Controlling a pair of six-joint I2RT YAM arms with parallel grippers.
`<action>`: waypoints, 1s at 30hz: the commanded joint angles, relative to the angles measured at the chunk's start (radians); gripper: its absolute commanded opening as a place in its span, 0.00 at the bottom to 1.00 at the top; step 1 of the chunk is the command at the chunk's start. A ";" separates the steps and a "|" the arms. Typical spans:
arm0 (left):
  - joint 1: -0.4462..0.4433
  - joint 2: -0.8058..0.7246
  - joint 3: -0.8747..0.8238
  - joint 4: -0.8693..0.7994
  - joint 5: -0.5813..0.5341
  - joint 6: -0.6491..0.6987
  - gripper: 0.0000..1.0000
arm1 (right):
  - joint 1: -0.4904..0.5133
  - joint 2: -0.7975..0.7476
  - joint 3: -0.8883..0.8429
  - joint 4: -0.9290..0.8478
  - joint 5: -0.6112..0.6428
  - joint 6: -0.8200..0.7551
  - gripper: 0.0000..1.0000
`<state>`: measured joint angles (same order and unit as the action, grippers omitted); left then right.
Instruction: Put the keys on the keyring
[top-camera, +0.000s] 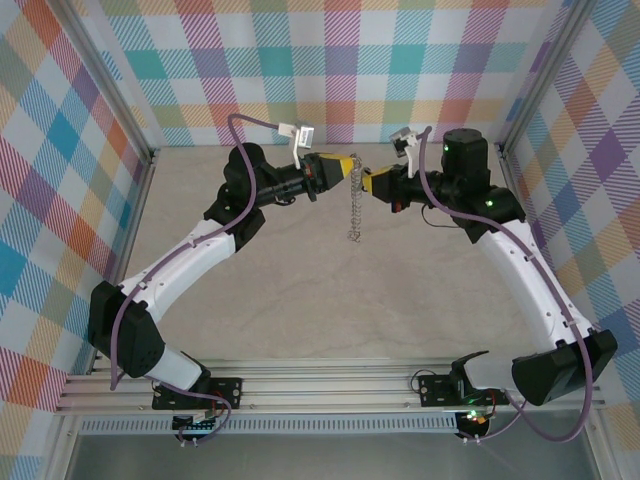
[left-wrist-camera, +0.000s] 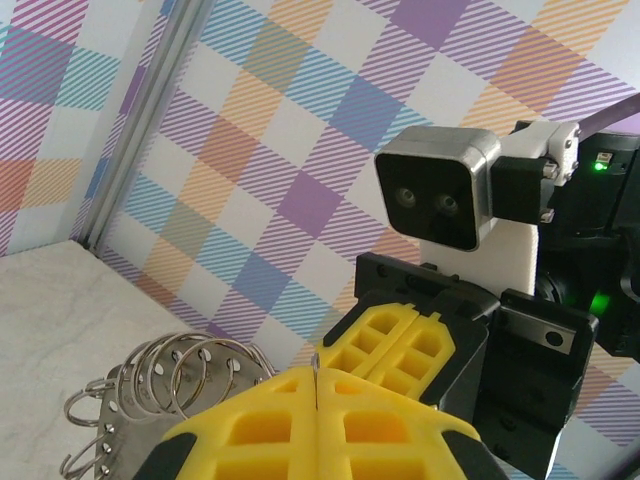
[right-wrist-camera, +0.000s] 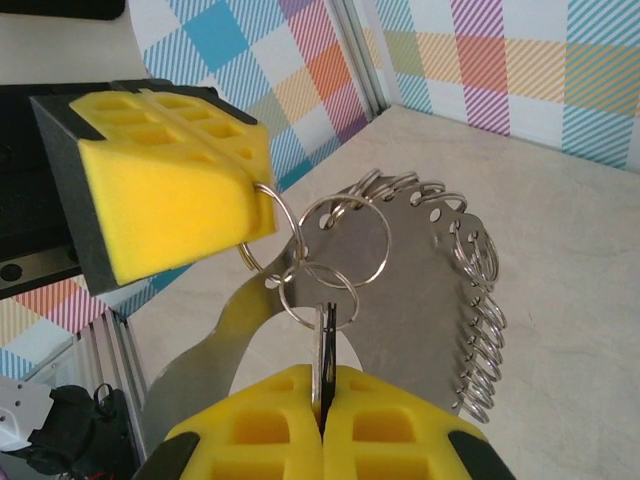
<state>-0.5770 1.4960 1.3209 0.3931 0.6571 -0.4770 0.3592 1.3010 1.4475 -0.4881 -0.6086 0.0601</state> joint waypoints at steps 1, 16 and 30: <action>-0.012 -0.031 0.040 0.027 0.013 0.022 0.00 | -0.001 0.010 0.026 -0.023 -0.001 -0.038 0.00; -0.024 -0.016 0.054 0.023 0.016 0.022 0.00 | 0.001 0.039 0.040 0.087 -0.098 0.051 0.00; -0.035 0.002 0.064 0.018 0.012 0.026 0.00 | -0.006 0.017 0.054 0.044 -0.031 0.002 0.00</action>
<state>-0.5953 1.4967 1.3437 0.3866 0.6605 -0.4736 0.3592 1.3399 1.4647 -0.4297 -0.6613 0.0956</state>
